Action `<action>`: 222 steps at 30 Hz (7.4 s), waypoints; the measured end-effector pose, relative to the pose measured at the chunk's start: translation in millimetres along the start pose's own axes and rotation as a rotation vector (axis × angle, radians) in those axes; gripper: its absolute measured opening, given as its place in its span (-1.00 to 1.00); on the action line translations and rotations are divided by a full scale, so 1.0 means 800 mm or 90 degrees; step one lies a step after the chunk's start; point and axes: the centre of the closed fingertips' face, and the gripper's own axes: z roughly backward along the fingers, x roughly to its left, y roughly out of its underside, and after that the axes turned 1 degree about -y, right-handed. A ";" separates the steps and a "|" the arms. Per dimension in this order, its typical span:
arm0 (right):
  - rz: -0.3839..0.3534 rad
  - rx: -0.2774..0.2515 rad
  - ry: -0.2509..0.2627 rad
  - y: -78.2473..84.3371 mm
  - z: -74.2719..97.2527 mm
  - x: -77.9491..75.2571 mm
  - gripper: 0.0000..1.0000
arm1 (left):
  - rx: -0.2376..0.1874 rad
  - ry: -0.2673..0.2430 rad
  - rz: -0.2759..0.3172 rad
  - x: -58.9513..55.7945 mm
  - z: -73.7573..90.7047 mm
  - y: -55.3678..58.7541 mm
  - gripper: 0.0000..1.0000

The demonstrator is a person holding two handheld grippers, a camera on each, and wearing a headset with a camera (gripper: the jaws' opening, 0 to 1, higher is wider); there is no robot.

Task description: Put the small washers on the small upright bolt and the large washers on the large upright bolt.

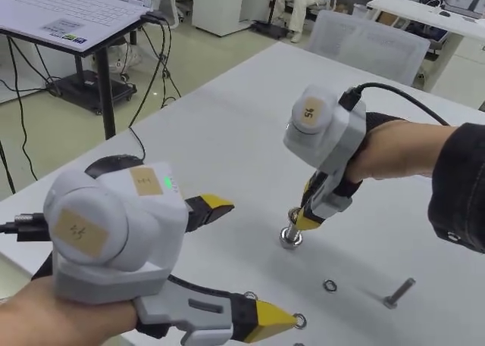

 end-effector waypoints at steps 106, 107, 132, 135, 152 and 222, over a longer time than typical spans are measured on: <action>-0.009 0.012 -0.056 0.047 -0.034 0.156 -0.49 | 0.018 0.020 -0.023 -0.009 0.005 0.007 0.66; -0.009 0.011 -0.057 0.045 -0.034 0.157 -0.50 | 0.018 0.021 -0.023 -0.009 0.005 0.007 0.66; 0.003 0.013 -0.058 0.041 -0.048 0.160 -0.65 | 0.014 0.025 -0.024 -0.013 0.005 0.003 0.65; 0.012 0.018 -0.054 0.040 -0.049 0.163 -0.66 | 0.013 0.025 -0.023 -0.013 0.005 0.003 0.65; 0.008 0.020 -0.051 0.041 -0.049 0.164 -0.82 | 0.009 0.026 -0.025 -0.014 0.005 0.001 0.65; 0.041 -0.024 -0.054 -0.019 -0.058 0.156 -0.71 | 0.016 0.027 -0.022 -0.015 0.003 0.004 0.64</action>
